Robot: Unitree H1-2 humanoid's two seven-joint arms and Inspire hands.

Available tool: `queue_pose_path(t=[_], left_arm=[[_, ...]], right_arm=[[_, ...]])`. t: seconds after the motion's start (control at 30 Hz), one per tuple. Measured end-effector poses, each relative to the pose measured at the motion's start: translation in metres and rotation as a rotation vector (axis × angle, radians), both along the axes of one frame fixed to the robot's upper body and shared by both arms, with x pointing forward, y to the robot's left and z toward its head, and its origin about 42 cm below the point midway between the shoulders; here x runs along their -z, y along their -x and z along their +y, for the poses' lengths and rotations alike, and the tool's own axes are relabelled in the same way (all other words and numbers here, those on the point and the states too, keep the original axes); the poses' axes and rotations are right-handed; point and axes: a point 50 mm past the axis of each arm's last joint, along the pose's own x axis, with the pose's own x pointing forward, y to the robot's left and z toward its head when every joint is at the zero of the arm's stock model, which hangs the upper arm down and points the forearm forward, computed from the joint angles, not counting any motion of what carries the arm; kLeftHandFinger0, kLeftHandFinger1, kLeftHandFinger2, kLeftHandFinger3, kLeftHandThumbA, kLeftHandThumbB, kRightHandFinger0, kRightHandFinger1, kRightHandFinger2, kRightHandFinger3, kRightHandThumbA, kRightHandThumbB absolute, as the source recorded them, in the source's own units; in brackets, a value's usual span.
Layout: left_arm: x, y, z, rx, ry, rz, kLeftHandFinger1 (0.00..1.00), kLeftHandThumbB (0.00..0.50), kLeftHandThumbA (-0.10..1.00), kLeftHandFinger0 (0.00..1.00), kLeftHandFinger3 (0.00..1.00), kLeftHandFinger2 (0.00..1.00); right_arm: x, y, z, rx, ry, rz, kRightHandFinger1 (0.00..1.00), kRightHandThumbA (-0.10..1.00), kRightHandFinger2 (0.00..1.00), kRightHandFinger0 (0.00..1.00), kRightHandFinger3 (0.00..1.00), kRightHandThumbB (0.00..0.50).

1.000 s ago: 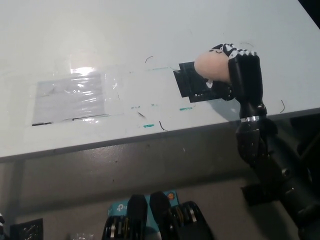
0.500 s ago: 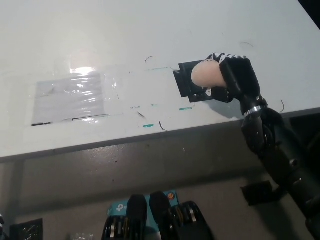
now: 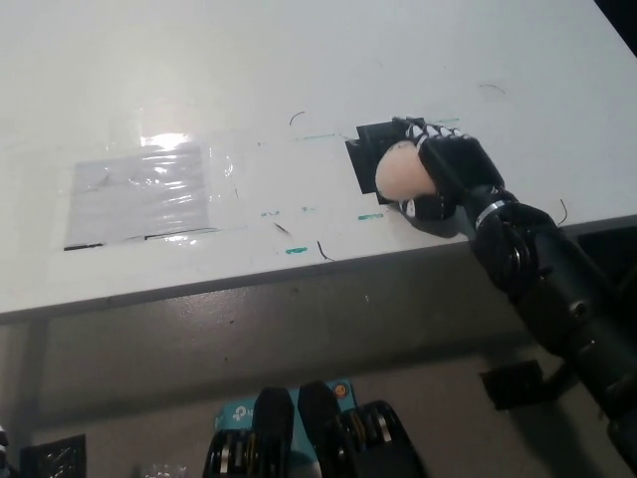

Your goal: The robot uses its right hand to grab and squeeze a pink dumpling toy kept on the black mask on the desk

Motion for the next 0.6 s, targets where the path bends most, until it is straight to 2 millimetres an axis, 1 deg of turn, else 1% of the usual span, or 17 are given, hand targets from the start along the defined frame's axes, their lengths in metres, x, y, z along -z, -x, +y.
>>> queue_pose_path(t=[0.1,0.13,0.17,0.23,0.27,0.3,0.33,0.37,0.4,0.6], left_arm=[[0.0,0.0,0.0,0.001,-0.001,-0.001,0.04,0.5,1.0,0.0,0.23,0.14],[-0.001,0.0,0.0,0.001,-0.001,-0.003,0.03,0.5,1.0,0.0,0.22,0.14],[-0.001,-0.001,0.0,0.001,-0.001,-0.004,0.03,0.5,1.0,0.0,0.22,0.13],[-0.001,-0.001,0.0,0.001,-0.001,-0.004,0.04,0.5,1.0,0.0,0.22,0.14],[-0.001,-0.001,0.0,0.0,-0.001,-0.004,0.04,0.5,1.0,0.0,0.23,0.15],[-0.001,-0.001,0.0,0.0,-0.001,-0.005,0.03,0.5,1.0,0.0,0.22,0.15],[-0.001,-0.001,0.0,0.0,-0.001,-0.005,0.04,0.5,1.0,0.0,0.23,0.15],[-0.001,-0.001,0.0,0.0,-0.001,-0.005,0.04,0.5,1.0,0.0,0.22,0.15],[-0.001,-0.001,0.0,-0.001,-0.001,-0.005,0.04,0.5,1.0,0.0,0.22,0.15],[-0.002,-0.001,0.0,-0.001,-0.001,-0.005,0.03,0.5,1.0,0.0,0.21,0.13]], right_arm=[[-0.002,-0.001,-0.001,0.006,0.024,0.038,1.0,0.39,1.0,1.0,1.0,0.212],[-0.004,-0.002,0.0,0.004,0.034,0.049,1.0,0.41,1.0,1.0,1.0,0.244],[-0.007,-0.003,0.0,0.004,0.045,0.063,1.0,0.42,1.0,1.0,1.0,0.256],[-0.009,-0.004,0.0,0.002,0.055,0.082,1.0,0.42,1.0,1.0,1.0,0.301],[-0.011,-0.003,0.0,0.0,0.06,0.092,1.0,0.43,1.0,1.0,1.0,0.3],[-0.013,-0.003,0.001,-0.003,0.063,0.099,1.0,0.44,1.0,1.0,1.0,0.314],[-0.014,-0.003,0.001,-0.005,0.067,0.107,1.0,0.49,1.0,1.0,1.0,0.331],[-0.015,-0.002,0.001,-0.006,0.071,0.115,1.0,0.5,1.0,1.0,1.0,0.345],[-0.017,-0.002,0.002,-0.008,0.074,0.119,1.0,0.54,1.0,1.0,1.0,0.366],[-0.033,0.004,0.002,-0.035,0.077,0.108,1.0,0.58,1.0,1.0,1.0,0.393]])
